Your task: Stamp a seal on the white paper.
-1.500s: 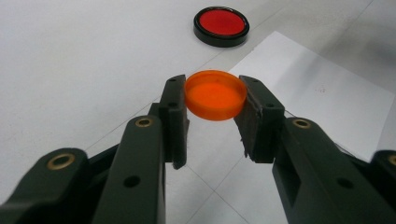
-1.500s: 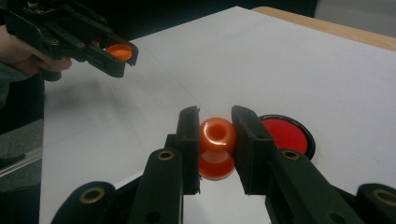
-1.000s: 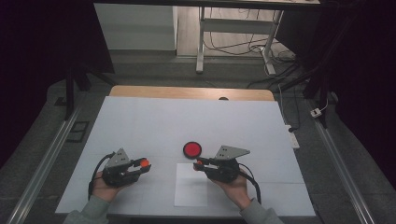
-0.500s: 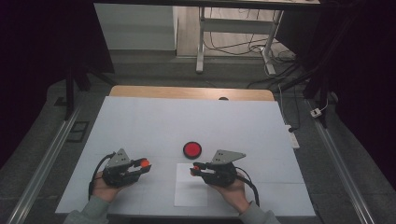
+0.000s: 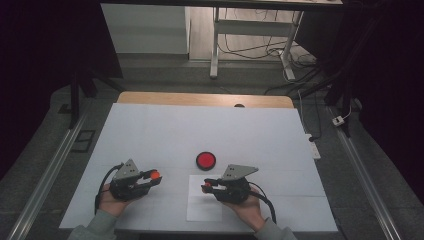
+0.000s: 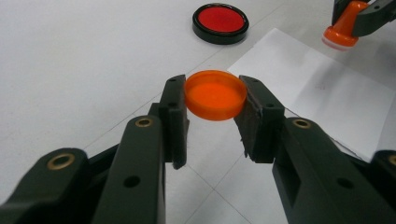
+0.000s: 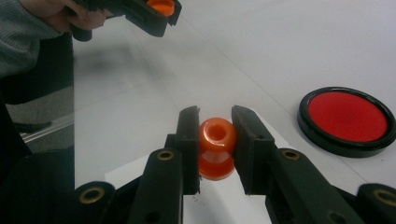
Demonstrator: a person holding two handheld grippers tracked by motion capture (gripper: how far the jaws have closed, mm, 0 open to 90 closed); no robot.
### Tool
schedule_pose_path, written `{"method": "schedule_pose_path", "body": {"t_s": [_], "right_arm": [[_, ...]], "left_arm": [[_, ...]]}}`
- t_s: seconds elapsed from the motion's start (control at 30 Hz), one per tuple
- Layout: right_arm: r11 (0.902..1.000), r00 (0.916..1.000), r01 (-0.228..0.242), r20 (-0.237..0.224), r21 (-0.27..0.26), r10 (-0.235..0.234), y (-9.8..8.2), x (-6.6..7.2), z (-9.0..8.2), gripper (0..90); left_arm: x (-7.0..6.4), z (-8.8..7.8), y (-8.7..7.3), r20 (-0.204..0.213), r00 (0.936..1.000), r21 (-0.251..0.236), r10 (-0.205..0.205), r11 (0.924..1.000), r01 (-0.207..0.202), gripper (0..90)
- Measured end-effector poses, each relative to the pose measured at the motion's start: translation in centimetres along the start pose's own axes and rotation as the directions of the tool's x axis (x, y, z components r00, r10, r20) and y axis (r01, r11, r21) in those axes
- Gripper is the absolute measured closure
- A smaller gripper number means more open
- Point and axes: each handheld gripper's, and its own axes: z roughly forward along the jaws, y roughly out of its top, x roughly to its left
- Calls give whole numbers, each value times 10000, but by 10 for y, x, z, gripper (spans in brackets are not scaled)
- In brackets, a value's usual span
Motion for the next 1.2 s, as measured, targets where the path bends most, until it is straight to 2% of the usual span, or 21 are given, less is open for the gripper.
{"method": "schedule_pose_path", "body": {"t_s": [0.87,1.2], "right_arm": [[9947,9988,381,268,952,-409,-14,1,17,723],[9941,9980,431,416,998,-474,-15,0,20,723]], "left_arm": [[0,0,0,5,10000,-9,0,10000,0,645],[0,0,0,30,10000,9,5,10000,-5,645]]}}
